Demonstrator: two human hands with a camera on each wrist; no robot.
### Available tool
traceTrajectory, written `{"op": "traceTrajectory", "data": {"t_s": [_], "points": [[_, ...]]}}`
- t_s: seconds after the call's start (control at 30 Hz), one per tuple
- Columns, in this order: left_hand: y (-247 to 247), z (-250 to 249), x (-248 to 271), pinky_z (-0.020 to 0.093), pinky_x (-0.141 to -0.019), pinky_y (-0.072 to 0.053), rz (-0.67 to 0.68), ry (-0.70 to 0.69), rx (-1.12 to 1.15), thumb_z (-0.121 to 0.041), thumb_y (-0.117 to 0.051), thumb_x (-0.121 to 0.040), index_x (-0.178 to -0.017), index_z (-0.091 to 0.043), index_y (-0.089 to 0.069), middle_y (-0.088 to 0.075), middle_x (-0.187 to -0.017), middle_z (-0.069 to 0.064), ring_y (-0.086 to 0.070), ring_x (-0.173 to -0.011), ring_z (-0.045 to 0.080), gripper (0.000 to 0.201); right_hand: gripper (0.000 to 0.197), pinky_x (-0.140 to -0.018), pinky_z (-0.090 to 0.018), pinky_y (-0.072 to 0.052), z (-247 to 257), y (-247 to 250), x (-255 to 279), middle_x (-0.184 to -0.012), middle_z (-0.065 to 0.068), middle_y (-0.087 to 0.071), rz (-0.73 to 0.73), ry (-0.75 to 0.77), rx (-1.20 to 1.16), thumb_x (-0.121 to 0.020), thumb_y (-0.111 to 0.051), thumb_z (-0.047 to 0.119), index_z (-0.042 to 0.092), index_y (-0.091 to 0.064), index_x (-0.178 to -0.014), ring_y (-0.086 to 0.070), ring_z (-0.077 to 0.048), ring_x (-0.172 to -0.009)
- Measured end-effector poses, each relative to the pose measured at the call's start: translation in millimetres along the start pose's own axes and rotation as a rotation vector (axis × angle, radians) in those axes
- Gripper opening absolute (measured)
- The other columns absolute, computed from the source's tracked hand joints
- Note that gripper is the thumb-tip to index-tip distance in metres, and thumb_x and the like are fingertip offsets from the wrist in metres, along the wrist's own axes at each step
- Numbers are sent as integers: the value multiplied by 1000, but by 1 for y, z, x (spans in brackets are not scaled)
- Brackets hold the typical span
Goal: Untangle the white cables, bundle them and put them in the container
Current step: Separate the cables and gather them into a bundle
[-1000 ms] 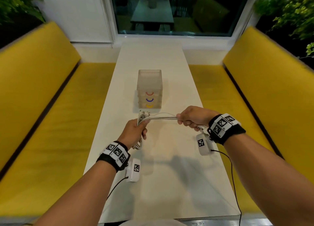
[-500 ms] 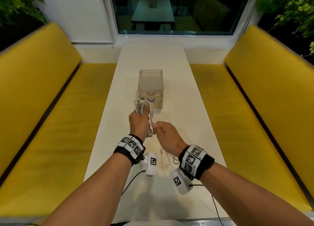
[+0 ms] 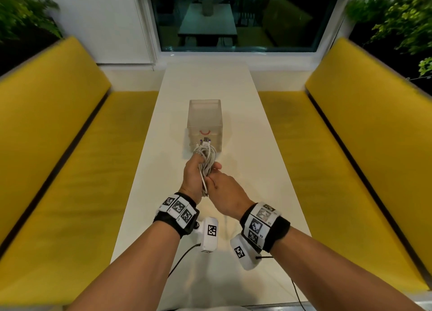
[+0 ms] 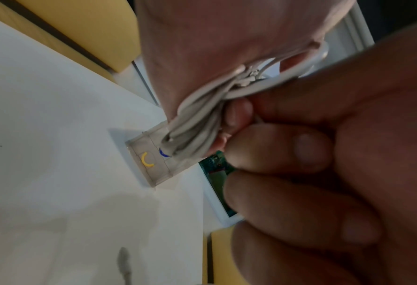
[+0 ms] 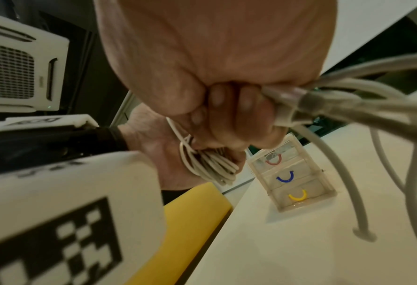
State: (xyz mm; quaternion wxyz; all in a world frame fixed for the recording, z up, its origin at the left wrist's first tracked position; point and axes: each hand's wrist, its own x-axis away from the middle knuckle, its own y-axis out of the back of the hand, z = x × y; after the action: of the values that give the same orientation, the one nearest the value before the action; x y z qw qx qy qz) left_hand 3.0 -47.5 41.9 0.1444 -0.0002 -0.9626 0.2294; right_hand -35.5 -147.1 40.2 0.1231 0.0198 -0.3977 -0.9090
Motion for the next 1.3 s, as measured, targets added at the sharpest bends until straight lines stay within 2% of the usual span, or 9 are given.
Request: {"op": "traceTrajectory", "data": {"t_s": [0.23,0.37,0.47,0.63,0.73,0.83,1.03,1.2,1.3], "points": [[-1,-3,4,24,-50,-40,72,77,79,-36,-53,-72,-92,-7,-62,-53,-71,10,-52,-56,20,37,34,-76,-44,-49,-3,7,1,-85,-16,-65,8,-82,-166,-104,-36,20,7,-58,-82,-57,-31,-77],[0,-3,-1,24,-50,-45,82,27,-82,-52,-75,-73,-103,-9,-59,-53,-71,3,-51,-60,15,55,31,-78,-48,-54,-8,7,-1,-90,-16,-70,22,-102,-132,-101,-38,20,5,-62,-88,-64,-34,-82],[-7,0,0,25,-53,-43,-69,-37,-389,-46,-82,-79,-79,-11,-62,-53,-52,-7,-51,-49,12,41,26,-74,-47,-54,-7,4,1,-96,-17,-72,43,-69,-58,-98,-42,14,3,-64,-101,-66,-35,-83],[-7,-5,-5,28,-49,-52,-197,-42,-158,-35,-72,-93,-78,-6,-62,-57,-53,2,-67,-52,20,34,28,-66,-44,-50,-13,-4,5,-80,-11,-66,-31,46,-103,-106,-33,25,11,-54,-94,-59,-29,-69],[-7,-2,-2,35,-54,-55,-206,-42,-157,-28,-70,-96,-68,-6,-56,-57,-49,5,-63,-44,21,37,42,-52,-32,-36,-25,3,5,-58,2,-45,84,-32,-387,-107,-41,36,16,-43,-70,-39,-13,-48],[-1,2,-2,29,-46,-50,-252,-19,-95,-28,-70,-95,-63,-10,-50,-45,-47,2,-45,-34,16,42,46,-45,-27,-33,-41,15,8,-51,-1,-35,290,-117,-549,-102,-51,40,14,-42,-65,-36,-18,-39],[3,-4,-2,22,-41,-36,-146,40,-25,-36,-71,-94,-70,-17,-54,-32,-47,-4,-34,-40,12,35,47,-47,-28,-29,-60,26,13,-57,-2,-39,490,-205,-565,-100,-51,52,17,-48,-69,-37,-18,-41],[13,-12,-5,23,-43,-45,-52,55,-6,-33,-70,-92,-80,-15,-60,-43,-54,-1,-61,-53,13,24,38,-46,-27,-33,-80,37,12,-60,1,-38,521,-261,-592,-101,-53,48,17,-61,-82,-28,-13,-44],[14,-10,-5,21,-38,-35,25,87,40,-39,-74,-81,-71,-18,-50,-37,-49,-5,-41,-39,8,34,36,-48,-28,-34,-81,45,11,-60,3,-34,566,-272,-578,-102,-52,45,13,-61,-86,-29,-13,-48]]}}
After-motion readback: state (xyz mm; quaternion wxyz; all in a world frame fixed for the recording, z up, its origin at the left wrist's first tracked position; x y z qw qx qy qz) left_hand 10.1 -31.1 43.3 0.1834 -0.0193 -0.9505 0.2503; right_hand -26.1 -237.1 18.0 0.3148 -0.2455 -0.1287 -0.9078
